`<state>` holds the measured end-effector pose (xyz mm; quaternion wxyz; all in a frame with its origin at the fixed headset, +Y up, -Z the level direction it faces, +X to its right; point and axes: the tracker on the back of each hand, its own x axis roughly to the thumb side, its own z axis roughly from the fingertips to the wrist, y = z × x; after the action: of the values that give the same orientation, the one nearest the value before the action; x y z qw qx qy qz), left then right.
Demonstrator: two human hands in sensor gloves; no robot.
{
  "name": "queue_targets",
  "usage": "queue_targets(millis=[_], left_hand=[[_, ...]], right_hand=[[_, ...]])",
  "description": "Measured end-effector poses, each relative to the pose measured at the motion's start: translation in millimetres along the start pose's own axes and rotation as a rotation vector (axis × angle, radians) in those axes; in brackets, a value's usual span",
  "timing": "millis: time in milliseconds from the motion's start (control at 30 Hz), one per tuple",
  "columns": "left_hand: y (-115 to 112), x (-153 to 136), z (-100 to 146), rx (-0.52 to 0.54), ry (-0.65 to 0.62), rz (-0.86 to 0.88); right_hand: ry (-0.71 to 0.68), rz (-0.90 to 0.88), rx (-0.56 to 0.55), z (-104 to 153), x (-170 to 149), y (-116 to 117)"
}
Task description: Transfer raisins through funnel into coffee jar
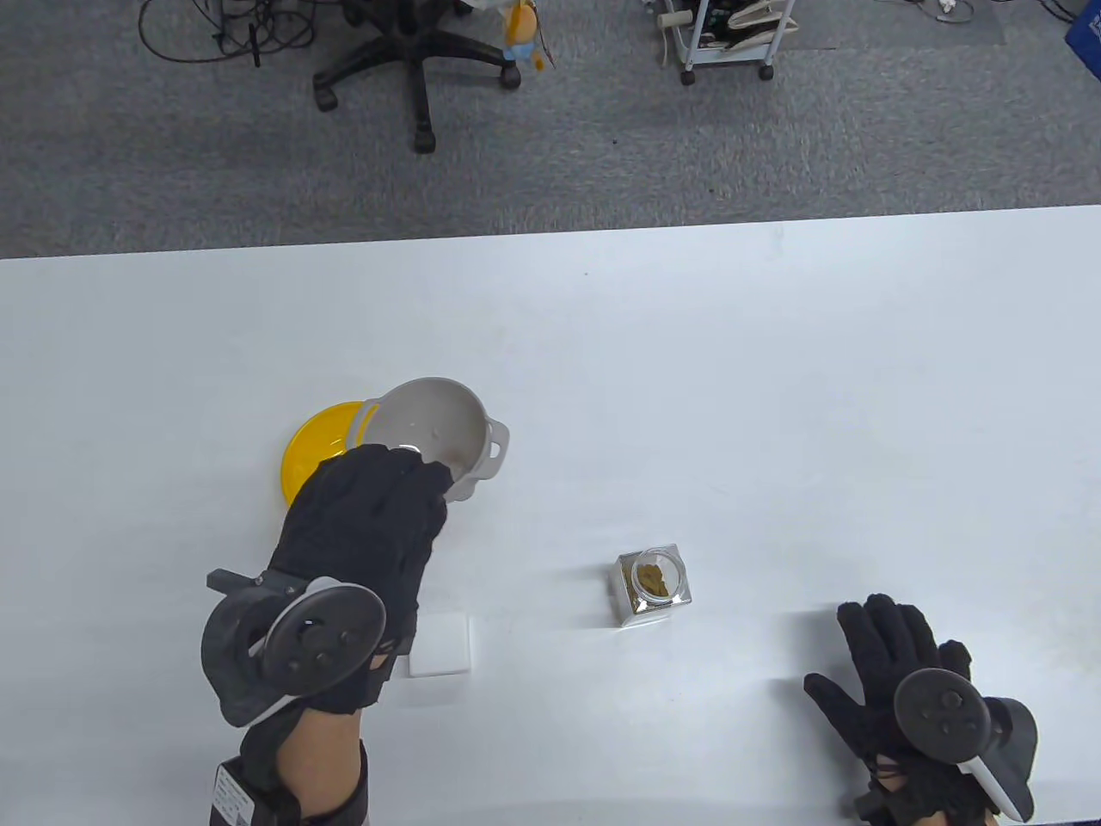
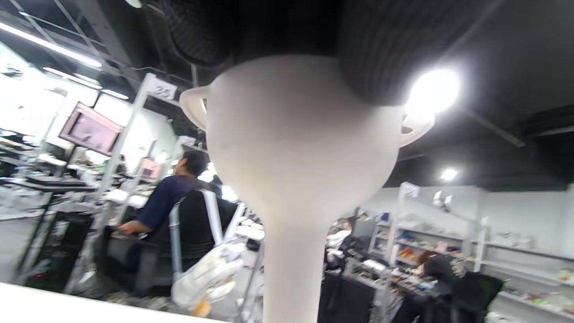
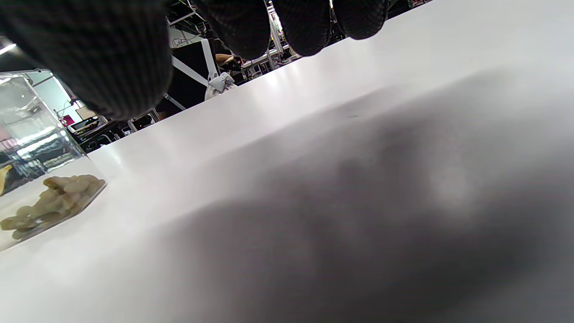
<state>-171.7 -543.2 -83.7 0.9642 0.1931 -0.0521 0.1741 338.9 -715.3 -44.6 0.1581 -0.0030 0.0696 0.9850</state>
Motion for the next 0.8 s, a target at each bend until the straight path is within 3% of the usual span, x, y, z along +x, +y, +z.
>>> queue_targets(millis=[400,567,800], left_hand=[[-59.6,-58.0,-16.2,-0.184,0.207,-0.193],[-82.6,-78.5,-14.9,-0.208,0.287,-0.298],[-96.9,-93.8,-13.5,-0.218,0.327,-0.325]], right_hand=[[0.011,-0.011,0.004,-1.1,-0.9,-0.5],[0.009,-0.012,0.007,-1.4,-1.0,-0.6],[0.008,-0.013,0.009,-1.8,-1.2,-0.6]])
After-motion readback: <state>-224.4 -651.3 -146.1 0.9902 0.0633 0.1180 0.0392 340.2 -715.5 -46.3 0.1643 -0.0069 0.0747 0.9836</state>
